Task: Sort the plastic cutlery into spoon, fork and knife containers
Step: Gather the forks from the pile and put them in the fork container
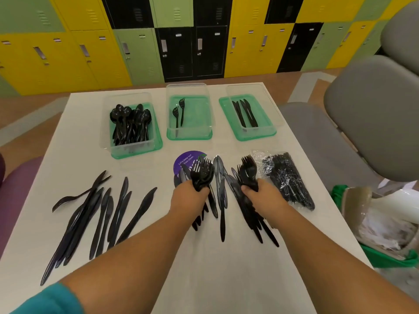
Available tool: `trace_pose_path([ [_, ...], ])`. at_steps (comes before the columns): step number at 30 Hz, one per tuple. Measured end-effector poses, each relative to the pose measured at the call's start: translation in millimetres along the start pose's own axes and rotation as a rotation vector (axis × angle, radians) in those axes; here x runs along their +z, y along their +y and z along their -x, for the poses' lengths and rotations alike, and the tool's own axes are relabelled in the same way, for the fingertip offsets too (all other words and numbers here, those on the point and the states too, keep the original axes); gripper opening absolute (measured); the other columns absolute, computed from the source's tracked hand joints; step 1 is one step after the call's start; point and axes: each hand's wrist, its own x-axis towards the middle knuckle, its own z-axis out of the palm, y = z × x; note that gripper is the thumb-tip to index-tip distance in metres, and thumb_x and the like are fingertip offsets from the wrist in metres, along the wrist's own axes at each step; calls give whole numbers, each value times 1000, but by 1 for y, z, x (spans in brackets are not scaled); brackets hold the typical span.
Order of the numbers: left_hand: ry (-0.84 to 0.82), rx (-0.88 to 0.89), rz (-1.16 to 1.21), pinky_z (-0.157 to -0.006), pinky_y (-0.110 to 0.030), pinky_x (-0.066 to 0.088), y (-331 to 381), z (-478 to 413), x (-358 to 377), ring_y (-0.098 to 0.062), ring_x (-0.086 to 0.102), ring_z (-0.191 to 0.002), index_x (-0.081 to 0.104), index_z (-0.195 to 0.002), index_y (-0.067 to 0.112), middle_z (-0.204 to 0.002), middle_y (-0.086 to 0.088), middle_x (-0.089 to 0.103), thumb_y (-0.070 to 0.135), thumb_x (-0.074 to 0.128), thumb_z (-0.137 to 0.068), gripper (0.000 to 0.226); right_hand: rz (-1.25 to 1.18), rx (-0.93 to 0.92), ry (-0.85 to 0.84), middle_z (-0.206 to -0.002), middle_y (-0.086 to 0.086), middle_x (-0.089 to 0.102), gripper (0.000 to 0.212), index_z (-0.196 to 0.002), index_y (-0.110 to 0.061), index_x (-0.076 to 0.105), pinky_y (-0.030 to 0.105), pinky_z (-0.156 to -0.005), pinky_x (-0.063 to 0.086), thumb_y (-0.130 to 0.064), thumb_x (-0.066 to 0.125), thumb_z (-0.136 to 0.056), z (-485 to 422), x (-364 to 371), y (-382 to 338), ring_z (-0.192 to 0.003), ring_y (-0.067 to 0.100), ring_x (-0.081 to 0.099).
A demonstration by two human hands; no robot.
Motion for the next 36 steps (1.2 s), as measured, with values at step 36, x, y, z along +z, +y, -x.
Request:
trace_pose_path([
  [36, 197, -101, 563, -70, -42, 51, 21, -84, -101, -39, 54, -69, 59, -105, 17, -78, -14, 61, 38, 56, -91, 26, -140, -247, -170, -63, -3, 56, 12, -78, -21, 60, 25, -57, 39, -21, 68, -86, -95, 44, -141, -55, 13, 48],
])
